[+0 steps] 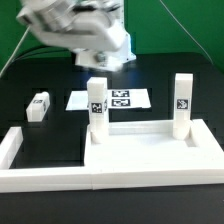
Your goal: Assemble desk
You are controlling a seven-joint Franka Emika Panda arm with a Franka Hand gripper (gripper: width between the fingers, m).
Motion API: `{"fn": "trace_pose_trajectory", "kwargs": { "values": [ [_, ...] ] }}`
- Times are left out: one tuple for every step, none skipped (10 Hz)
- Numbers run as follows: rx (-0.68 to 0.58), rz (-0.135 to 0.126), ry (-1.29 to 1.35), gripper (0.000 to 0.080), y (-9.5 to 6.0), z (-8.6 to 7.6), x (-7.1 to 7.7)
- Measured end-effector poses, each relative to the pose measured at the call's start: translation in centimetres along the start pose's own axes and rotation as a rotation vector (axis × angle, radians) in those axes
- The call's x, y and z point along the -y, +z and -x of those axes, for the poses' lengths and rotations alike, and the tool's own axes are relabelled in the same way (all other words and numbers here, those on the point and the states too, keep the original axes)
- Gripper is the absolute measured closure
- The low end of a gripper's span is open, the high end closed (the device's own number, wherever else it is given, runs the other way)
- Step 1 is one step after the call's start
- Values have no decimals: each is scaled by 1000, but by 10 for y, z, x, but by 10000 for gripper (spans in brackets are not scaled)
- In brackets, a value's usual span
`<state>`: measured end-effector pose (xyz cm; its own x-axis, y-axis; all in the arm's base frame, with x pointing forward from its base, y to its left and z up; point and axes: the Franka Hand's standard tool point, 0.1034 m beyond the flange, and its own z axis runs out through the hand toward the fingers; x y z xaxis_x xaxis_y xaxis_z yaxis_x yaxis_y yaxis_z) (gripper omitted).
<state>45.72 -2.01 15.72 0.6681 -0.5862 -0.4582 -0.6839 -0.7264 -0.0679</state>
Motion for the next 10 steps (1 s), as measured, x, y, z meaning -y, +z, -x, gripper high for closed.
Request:
{"fn": "trace_pose_trajectory", "kwargs": {
  "values": [
    [-63, 11, -17, 511, -13, -2, 16],
    [-123, 25, -33, 511, -21, -13, 18],
    [-216, -4, -34, 511, -17, -13, 23],
    [-248, -6, -48, 511, -13, -7, 22],
    [-331, -13, -26, 511, -18, -13, 29],
    [-427, 4, 25, 511, -31, -12, 53],
    [-509, 4, 28, 511, -48, -12, 85],
    [-599, 11, 45, 511, -54, -15, 107],
    [-650, 25, 54, 511, -52, -13, 123],
    [-715, 21, 58, 511, -46, -10, 137]
  ]
}}
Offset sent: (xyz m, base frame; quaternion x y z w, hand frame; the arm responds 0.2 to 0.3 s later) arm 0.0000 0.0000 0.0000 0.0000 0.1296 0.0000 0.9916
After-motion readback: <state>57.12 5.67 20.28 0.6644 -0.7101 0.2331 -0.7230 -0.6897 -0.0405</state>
